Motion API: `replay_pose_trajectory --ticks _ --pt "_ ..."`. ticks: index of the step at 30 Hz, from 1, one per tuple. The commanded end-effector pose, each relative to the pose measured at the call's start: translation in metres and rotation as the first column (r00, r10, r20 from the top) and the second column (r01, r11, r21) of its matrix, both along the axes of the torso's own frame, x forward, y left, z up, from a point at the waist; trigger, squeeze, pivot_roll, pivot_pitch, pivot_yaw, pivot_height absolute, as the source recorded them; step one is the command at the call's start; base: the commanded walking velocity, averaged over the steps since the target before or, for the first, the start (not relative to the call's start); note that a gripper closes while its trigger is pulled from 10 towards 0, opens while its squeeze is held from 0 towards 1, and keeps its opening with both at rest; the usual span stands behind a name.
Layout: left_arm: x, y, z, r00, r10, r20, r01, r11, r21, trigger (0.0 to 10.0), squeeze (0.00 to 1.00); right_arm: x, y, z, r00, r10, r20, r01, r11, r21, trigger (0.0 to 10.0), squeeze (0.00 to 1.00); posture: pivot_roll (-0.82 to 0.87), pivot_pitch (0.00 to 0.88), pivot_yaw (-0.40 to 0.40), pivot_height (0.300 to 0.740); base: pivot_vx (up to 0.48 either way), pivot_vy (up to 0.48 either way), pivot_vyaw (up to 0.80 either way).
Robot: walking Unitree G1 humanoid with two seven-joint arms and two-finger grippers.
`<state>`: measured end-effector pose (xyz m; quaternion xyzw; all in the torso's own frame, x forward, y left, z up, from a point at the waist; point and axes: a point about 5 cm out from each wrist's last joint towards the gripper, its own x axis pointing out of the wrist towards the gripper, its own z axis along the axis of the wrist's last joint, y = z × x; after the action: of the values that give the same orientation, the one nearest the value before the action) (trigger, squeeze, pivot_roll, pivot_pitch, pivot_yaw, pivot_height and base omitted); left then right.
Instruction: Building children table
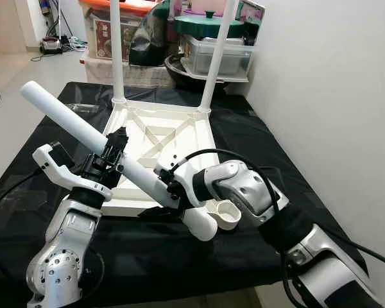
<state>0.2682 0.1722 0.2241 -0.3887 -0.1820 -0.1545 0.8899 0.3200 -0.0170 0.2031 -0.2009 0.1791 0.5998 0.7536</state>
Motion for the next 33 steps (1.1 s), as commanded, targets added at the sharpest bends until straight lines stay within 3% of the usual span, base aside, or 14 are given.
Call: replay_pose_trajectory --ticks 1,12,19,20,22,23,25,26,33 --pt "0.001 -0.005 0.000 1.000 -0.020 0.011 0.020 1.000 -0.004 0.0 0.00 -0.003 0.005 -0.010 1.000 0.005 0.002 -0.005 0.999 -0.033 10.0 0.00 0.08 0.000 -0.155 0.740 0.000 0.000 0.00" --pt "0.002 -0.006 -0.001 1.000 -0.029 0.007 0.029 1.000 -0.009 0.0 0.00 0.001 0.028 -0.025 0.998 -0.063 0.014 0.063 0.998 0.000 10.0 0.00 0.09 0.000 -0.157 0.740 0.000 0.000 0.00" --pt "0.000 -0.007 -0.002 1.000 -0.025 0.007 0.025 1.000 -0.009 0.0 0.00 0.002 0.032 -0.026 0.996 -0.092 0.010 0.092 0.996 0.018 10.0 0.00 0.09 0.000 -0.158 0.740 0.000 0.000 0.00" --pt "0.000 -0.008 -0.003 1.000 -0.025 0.004 0.025 1.000 -0.009 0.0 0.00 0.004 0.033 -0.026 0.994 -0.106 0.013 0.106 0.994 0.029 8.3 0.00 0.09 0.000 -0.157 0.740 0.000 0.000 0.00" --pt "0.000 -0.008 -0.003 1.000 -0.026 0.003 0.026 1.000 -0.009 0.0 0.00 0.004 0.033 -0.027 0.994 -0.109 0.010 0.109 0.994 0.030 8.5 0.00 0.09 0.000 -0.157 0.740 0.000 0.000 0.00" --pt "0.000 -0.009 -0.003 1.000 -0.028 0.003 0.028 1.000 -0.009 0.0 0.00 0.003 0.034 -0.029 0.995 -0.100 0.004 0.100 0.994 0.031 2.9 0.00 0.08 0.000 -0.158 0.740 0.000 0.000 0.00" --pt "0.000 -0.010 -0.003 1.000 -0.029 0.003 0.029 1.000 -0.009 0.0 0.00 0.001 0.034 -0.030 0.996 -0.093 0.000 0.093 0.995 0.031 2.9 0.00 0.08 0.000 -0.158 0.740 0.000 0.000 0.00" --pt "0.000 -0.011 -0.003 1.000 -0.030 0.003 0.030 1.000 -0.007 0.0 0.00 -0.002 0.033 -0.032 0.998 -0.066 -0.011 0.066 0.998 0.022 0.0 0.00 0.08 0.000 -0.160 0.740 0.000 0.000 0.00" --pt "0.001 -0.011 -0.004 0.999 -0.034 -0.014 0.034 0.999 -0.009 0.0 0.00 -0.003 0.026 -0.035 0.999 -0.039 -0.016 0.039 0.999 0.012 0.0 0.00 0.08 0.000 -0.164 0.740 0.000 0.000 0.00"
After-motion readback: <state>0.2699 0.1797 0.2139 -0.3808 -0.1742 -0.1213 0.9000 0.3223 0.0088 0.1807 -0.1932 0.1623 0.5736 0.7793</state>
